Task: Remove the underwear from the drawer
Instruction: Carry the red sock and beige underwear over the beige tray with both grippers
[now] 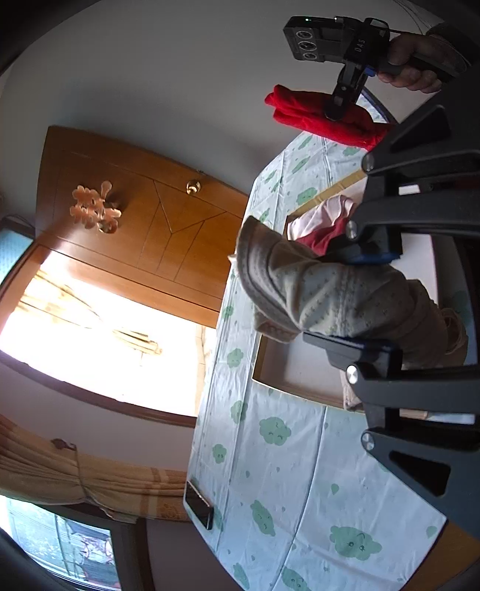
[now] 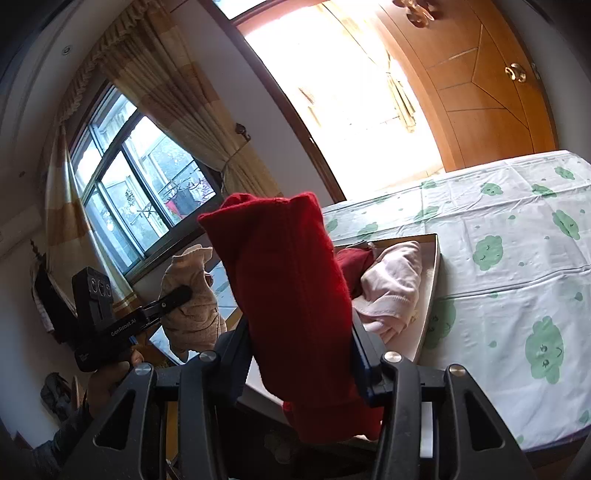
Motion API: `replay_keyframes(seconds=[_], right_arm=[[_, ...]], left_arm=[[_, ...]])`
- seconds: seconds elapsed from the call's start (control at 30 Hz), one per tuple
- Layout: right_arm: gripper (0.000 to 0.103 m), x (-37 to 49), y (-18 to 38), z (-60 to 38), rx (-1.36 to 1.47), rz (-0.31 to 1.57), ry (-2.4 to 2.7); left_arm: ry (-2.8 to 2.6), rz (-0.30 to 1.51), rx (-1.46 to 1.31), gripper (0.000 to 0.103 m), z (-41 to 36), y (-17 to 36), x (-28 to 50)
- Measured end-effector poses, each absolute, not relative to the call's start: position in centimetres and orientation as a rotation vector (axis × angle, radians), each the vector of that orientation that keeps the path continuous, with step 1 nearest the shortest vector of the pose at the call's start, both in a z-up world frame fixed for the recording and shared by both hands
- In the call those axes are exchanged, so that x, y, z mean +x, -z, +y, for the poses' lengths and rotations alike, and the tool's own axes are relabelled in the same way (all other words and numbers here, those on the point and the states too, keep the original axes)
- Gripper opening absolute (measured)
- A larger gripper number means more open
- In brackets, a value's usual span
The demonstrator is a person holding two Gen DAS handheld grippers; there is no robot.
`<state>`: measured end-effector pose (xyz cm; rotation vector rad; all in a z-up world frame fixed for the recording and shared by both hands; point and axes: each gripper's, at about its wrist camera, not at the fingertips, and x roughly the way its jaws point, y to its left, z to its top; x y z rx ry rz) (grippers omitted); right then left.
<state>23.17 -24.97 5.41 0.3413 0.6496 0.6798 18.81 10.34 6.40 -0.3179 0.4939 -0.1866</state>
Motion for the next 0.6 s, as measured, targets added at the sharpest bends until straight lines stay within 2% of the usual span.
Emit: replay_keyframes(seconds=[0.6], right_arm=[[0.049, 31.2, -4.7, -23.6, 0.367, 0.756, -0.564]], left_arm=[[0.134, 0.632, -0.424, 0.028, 12.3, -5.1, 27.5]])
